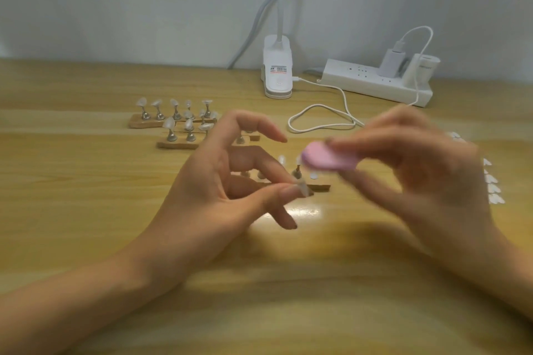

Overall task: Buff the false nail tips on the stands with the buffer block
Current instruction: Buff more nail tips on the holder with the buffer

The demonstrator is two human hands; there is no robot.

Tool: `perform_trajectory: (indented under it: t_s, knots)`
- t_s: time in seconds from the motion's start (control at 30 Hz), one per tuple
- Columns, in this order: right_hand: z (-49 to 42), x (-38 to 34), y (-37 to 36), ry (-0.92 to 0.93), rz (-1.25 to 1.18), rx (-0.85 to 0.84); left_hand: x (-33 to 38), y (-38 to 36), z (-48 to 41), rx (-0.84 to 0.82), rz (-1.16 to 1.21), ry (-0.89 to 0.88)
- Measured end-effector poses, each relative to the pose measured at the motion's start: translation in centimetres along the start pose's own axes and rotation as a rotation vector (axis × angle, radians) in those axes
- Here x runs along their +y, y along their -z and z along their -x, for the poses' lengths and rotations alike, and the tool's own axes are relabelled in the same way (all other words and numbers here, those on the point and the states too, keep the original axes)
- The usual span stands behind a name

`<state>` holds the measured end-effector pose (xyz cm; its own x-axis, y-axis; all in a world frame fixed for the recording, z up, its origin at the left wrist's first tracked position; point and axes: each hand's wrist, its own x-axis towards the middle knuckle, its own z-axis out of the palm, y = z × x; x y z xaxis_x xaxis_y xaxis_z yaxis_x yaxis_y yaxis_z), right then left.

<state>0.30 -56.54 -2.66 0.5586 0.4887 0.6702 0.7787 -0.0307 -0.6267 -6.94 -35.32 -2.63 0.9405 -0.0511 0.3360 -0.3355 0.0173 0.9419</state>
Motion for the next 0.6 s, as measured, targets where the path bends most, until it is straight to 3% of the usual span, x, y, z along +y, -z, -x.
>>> perform_trajectory:
  t_s: [0.07, 0.33, 0.6]
  knots:
    - [-0.29, 0.42, 0.65, -0.081, -0.102, 0.074, 0.16, 0.15, -0.06, 0.021, -0.012, -0.011]
    - [0.04, 0.02, 0.10, -0.108, -0.175, 0.026, 0.02, 0.43, -0.03, 0.004, 0.054, 0.023]
    - [-0.01, -0.15, 0.09, 0.026, -0.040, -0.070, -0.01, 0.35, -0.27, 0.041, -0.033, -0.013]
